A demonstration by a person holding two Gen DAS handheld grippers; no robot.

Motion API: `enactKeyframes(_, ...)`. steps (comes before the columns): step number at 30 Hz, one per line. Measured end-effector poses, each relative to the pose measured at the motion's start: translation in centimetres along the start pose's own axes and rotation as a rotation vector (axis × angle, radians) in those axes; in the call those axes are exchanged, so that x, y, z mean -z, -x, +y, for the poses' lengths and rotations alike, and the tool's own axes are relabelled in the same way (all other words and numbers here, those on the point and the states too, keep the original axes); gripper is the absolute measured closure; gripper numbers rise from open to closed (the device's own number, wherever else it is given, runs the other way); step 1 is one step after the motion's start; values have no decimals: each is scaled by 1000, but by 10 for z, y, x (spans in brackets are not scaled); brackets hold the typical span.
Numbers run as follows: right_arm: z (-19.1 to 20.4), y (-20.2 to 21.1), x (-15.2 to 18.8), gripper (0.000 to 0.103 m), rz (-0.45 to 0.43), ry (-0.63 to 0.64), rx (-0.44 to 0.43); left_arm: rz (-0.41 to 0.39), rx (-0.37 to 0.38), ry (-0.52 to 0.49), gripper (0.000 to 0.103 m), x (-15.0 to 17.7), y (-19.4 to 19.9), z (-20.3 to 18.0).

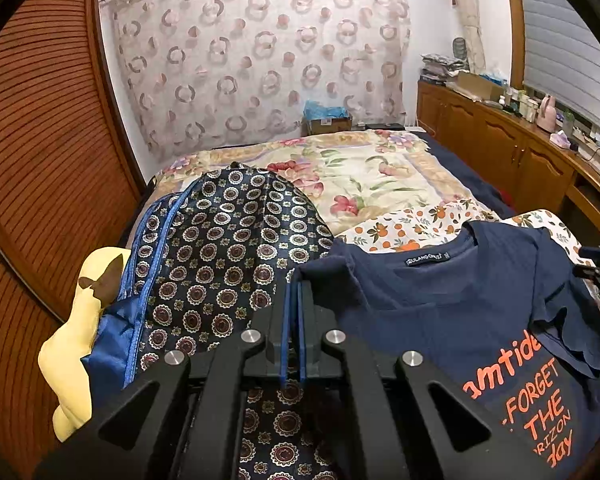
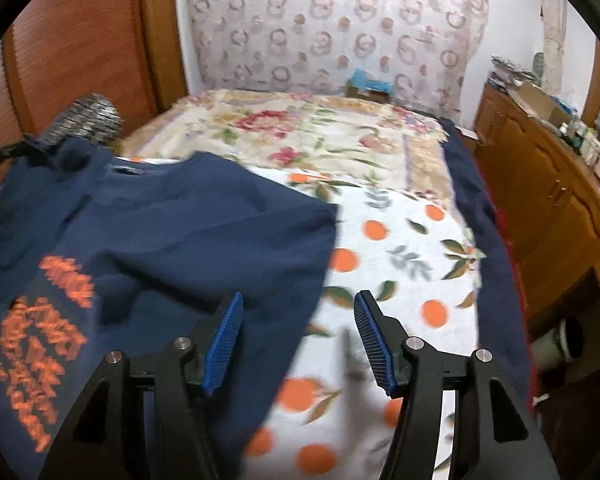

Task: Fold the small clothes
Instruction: 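Lift the shirt's hem with the right gripper while the left gripper holds the collar side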

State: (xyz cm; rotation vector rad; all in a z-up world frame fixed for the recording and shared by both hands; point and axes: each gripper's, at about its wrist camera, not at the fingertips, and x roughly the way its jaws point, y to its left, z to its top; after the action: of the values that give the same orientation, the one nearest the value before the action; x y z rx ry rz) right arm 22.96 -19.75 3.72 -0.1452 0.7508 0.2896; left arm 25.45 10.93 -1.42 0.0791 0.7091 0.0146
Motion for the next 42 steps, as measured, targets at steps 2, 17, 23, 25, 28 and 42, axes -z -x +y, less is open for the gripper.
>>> enactKeyframes(2,-10,-12,-3,43,20,-30,-12,2,1,1,99,1,-1,-1)
enactKeyframes(17,-10,-59,-36,57,27,-17,-25,-38,40,-6,99,9,11,-14)
enactKeyframes(23,11,-48,-33,98,14,80,-29,-91,74,-20,99,14,43,-28)
enactKeyframes(25,15,-33,-29,98,-28,86,-32,-111,85,-15,99,16,58,-31)
enactKeyframes(28,20,-8,-24,98,-97,75,-30,-138,93,-15,99,20,79,-34)
enactKeyframes(42,41,128,69,98,-310,68,-89,-234,109,23,99,81,170,-28)
